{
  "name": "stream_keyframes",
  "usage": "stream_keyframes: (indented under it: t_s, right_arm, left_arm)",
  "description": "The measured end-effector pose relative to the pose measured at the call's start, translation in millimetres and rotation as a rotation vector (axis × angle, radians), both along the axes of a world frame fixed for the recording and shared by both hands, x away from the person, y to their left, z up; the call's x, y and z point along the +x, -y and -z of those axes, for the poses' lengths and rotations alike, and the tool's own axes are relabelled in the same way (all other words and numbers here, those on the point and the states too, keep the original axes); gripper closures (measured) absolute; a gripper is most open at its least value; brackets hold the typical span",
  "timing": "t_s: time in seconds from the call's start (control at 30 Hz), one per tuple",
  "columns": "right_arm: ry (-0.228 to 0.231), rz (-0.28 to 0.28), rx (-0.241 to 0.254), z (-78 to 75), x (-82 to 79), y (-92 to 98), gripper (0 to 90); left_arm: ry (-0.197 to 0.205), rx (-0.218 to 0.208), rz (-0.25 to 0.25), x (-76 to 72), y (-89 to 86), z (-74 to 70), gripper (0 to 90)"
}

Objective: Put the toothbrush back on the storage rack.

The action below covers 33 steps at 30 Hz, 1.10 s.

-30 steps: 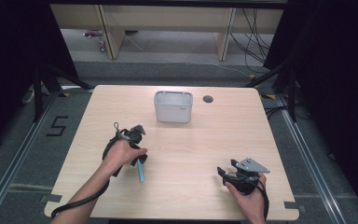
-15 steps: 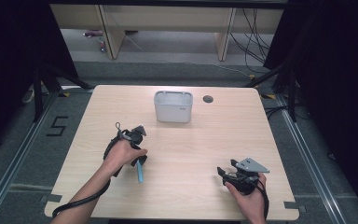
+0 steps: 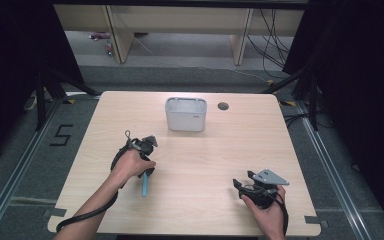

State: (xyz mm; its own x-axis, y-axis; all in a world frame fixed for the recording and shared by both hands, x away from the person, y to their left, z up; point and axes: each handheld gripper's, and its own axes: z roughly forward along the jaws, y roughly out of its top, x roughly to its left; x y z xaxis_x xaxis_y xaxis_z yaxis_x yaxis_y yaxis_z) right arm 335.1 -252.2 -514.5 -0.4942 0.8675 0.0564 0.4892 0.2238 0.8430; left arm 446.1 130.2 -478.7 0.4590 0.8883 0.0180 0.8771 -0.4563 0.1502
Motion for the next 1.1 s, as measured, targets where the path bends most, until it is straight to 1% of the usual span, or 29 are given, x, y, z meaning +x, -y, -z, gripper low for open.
stream_keyframes:
  t_s: [0.03,0.07,0.1,0.13,0.17,0.2,0.23,0.27,0.3,0.33,0.4,0.53,0.57,0.6,0.63,0.67,0.73,0.77,0.87,0.9,0.93,0.97,1.0,1.03,1.07,1.1]
  right_arm:
    - [0.001,0.000,-0.001,0.0,0.0,0.0,34.8]
    - [0.001,-0.001,-0.001,0.1,0.0,-0.2,34.8]
    - [0.001,-0.001,-0.001,0.1,0.0,-0.2,34.8]
    - [0.001,-0.002,-0.002,0.1,0.0,-0.2,34.7]
    - [-0.002,-0.004,-0.005,-0.2,-0.1,0.0,34.7]
    - [-0.003,-0.004,-0.005,-0.2,-0.1,0.0,34.7]
    - [0.001,-0.003,-0.002,0.2,0.1,-0.3,34.7]
    - [0.006,-0.009,0.009,1.1,1.0,-0.7,34.8]
    - [-0.003,-0.004,-0.004,-0.1,0.0,-0.2,34.7]
    - [-0.003,-0.004,-0.007,-0.2,-0.1,0.0,34.7]
    - [-0.003,-0.003,-0.006,-0.2,-0.2,-0.1,34.7]
    - [-0.003,-0.004,-0.007,-0.2,-0.2,-0.2,34.7]
    - [-0.004,-0.004,-0.007,-0.2,-0.2,-0.3,34.7]
    - [-0.010,0.002,0.000,-0.3,-0.8,-0.9,34.7]
    - [-0.006,-0.003,-0.003,-0.2,-0.6,-1.1,34.7]
    - [0.015,-0.013,-0.021,-0.1,0.6,0.2,34.7]
    - [0.013,-0.010,-0.018,-0.2,0.3,0.2,34.7]
    - [-0.015,0.007,0.002,-0.5,-1.6,-1.5,34.7]
    - [-0.010,0.002,-0.003,-0.3,-0.9,-1.3,34.7]
    - [-0.009,0.003,-0.003,-0.3,-1.0,-1.3,34.7]
    - [0.007,-0.015,-0.014,-0.1,0.4,-0.2,34.7]
    - [0.006,-0.014,-0.014,-0.1,0.4,-0.1,34.7]
    - [0.015,-0.013,-0.020,-0.1,0.6,0.3,34.7]
    - [0.013,-0.011,-0.019,-0.2,0.4,0.2,34.7]
    - [-0.010,0.004,-0.003,-0.5,-1.3,-1.2,34.7]
    - [-0.013,0.006,-0.002,-0.5,-1.4,-1.4,34.7]
  left_arm:
    - [0.011,-0.002,0.008,-0.3,-1.0,1.3,60.3]
    - [0.010,0.003,0.016,-0.4,-1.8,1.4,63.3]
    - [-0.006,0.016,0.023,-0.2,-2.1,-0.2,63.3]
    - [0.006,0.019,0.032,-0.8,-3.0,1.3,64.6]
    - [-0.007,0.030,0.041,-0.4,-3.4,0.1,65.7]
    - [0.002,0.028,0.043,-0.8,-3.9,1.1,66.8]
    - [-0.004,0.037,0.053,-0.6,-4.5,0.6,67.8]
    - [-0.005,0.039,0.058,-0.5,-4.9,0.6,69.1]
    - [-0.007,0.040,0.065,-0.3,-5.4,0.6,70.2]
    - [-0.014,0.042,0.071,-0.2,-5.6,0.2,71.3]
    - [-0.015,0.049,0.082,-0.6,-6.1,0.5,74.3]
    - [-0.018,0.045,0.110,-1.0,-7.7,0.6,77.5]
    - [-0.027,0.049,0.118,-0.8,-7.9,-0.3,77.5]
    - [-0.016,0.047,0.127,-1.0,-8.3,0.5,77.7]
    - [-0.013,0.042,0.135,-1.1,-8.7,0.6,77.9]
    - [0.004,0.029,0.144,-1.6,-9.5,2.2,77.9]
    - [0.004,0.027,0.156,-2.1,-10.0,1.7,78.0]
    - [0.008,0.022,0.155,-2.6,-10.1,1.9,78.0]
    - [0.019,0.015,0.159,-3.5,-10.8,2.4,78.0]
    - [0.013,0.018,0.167,-3.4,-11.2,1.5,78.0]
    - [0.014,0.013,0.169,-3.6,-11.4,1.2,78.1]
    - [0.016,0.011,0.170,-3.9,-11.5,0.9,78.1]
    - [0.025,0.014,0.182,-3.6,-12.1,0.3,78.1]
    - [0.035,0.009,0.183,-3.9,-12.3,-0.1,78.1]
    - [0.033,0.007,0.178,-4.5,-12.4,-0.8,78.2]
    - [0.035,0.005,0.177,-4.7,-12.2,-1.7,78.2]
